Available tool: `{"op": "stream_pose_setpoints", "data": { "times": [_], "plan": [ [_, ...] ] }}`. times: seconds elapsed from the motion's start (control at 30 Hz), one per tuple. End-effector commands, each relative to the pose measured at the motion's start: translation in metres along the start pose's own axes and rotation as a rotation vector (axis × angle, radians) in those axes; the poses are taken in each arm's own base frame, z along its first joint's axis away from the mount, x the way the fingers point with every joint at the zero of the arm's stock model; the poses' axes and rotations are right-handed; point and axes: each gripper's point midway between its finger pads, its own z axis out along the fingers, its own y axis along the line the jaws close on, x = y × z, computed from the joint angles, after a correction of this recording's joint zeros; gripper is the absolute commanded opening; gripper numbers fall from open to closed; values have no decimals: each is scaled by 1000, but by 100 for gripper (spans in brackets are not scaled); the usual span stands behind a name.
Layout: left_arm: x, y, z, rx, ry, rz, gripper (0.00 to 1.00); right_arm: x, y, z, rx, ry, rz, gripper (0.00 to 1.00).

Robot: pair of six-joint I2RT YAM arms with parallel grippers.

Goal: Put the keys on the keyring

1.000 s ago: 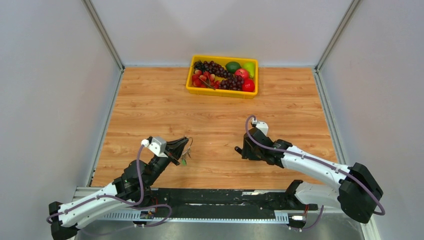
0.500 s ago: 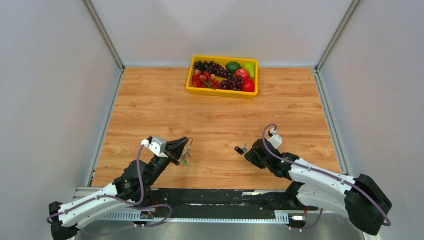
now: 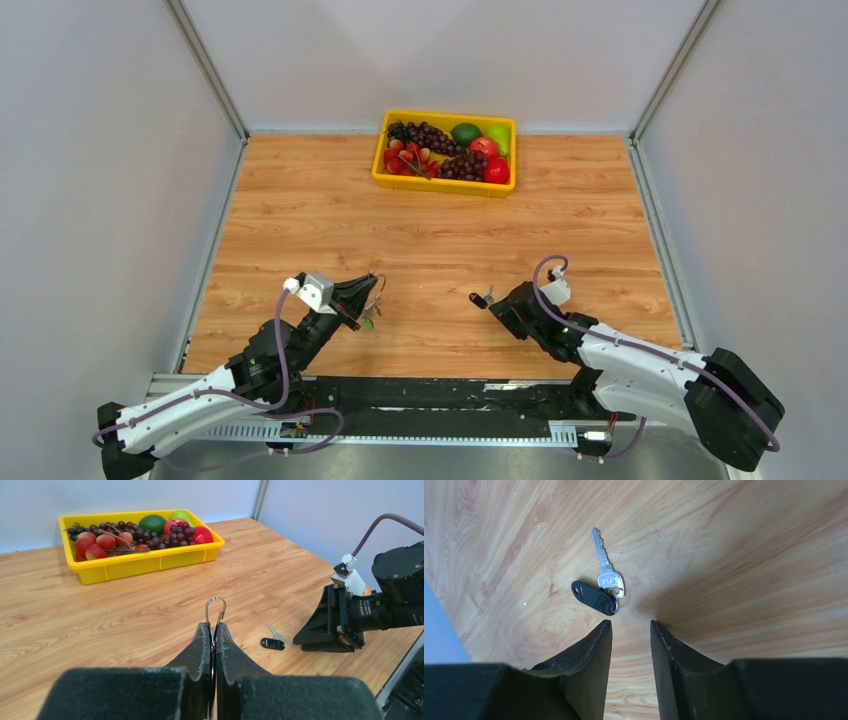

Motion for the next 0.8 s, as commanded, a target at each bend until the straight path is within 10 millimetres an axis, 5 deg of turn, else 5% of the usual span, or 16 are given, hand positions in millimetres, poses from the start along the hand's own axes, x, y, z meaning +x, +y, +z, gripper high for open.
{"op": "stream_pose_setpoints", "data": {
  "times": [0.0, 0.77],
  "plan": [
    [-27, -5, 3, 13, -74, -40, 0, -7, 12, 5, -45, -38, 81, 39],
    [-28, -4, 2, 9, -77, -42, 0, -5, 13, 17, -44, -49, 118, 31]
  ]
}}
